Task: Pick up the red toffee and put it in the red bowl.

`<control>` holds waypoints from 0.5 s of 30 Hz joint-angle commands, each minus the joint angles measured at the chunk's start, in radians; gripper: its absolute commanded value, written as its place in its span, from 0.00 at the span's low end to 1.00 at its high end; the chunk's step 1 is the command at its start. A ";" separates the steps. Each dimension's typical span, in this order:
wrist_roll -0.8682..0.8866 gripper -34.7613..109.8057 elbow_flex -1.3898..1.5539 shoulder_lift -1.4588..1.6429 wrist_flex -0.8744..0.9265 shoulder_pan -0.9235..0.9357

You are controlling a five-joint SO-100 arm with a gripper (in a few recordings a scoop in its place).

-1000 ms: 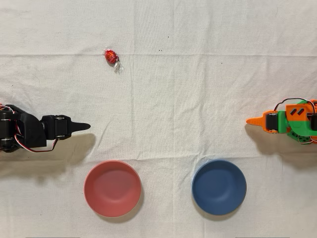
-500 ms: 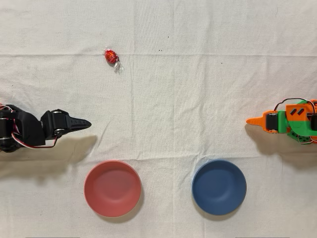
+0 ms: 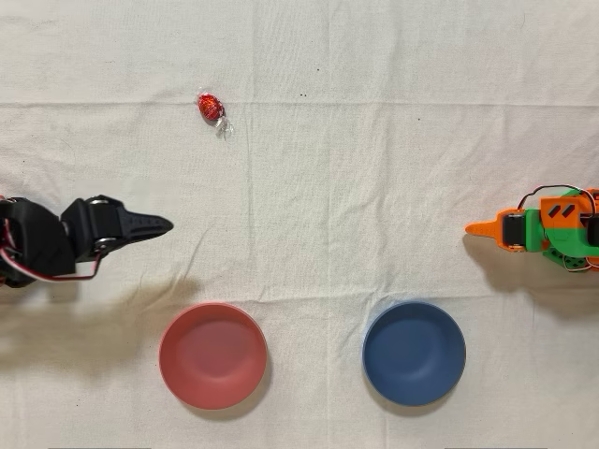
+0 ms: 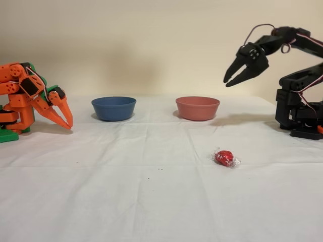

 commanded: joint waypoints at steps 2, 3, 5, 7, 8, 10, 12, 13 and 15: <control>-0.012 0.30 -0.258 -0.172 0.041 -0.087; -0.005 0.30 -0.282 -0.189 0.043 -0.104; 0.012 0.31 -0.316 -0.216 0.046 -0.141; 0.029 0.32 -0.331 -0.235 0.043 -0.179; 0.034 0.33 -0.336 -0.247 0.043 -0.201; 0.043 0.35 -0.344 -0.272 0.049 -0.241; 0.043 0.37 -0.342 -0.295 0.057 -0.281; 0.043 0.38 -0.339 -0.305 0.060 -0.295; 0.046 0.40 -0.336 -0.331 0.061 -0.316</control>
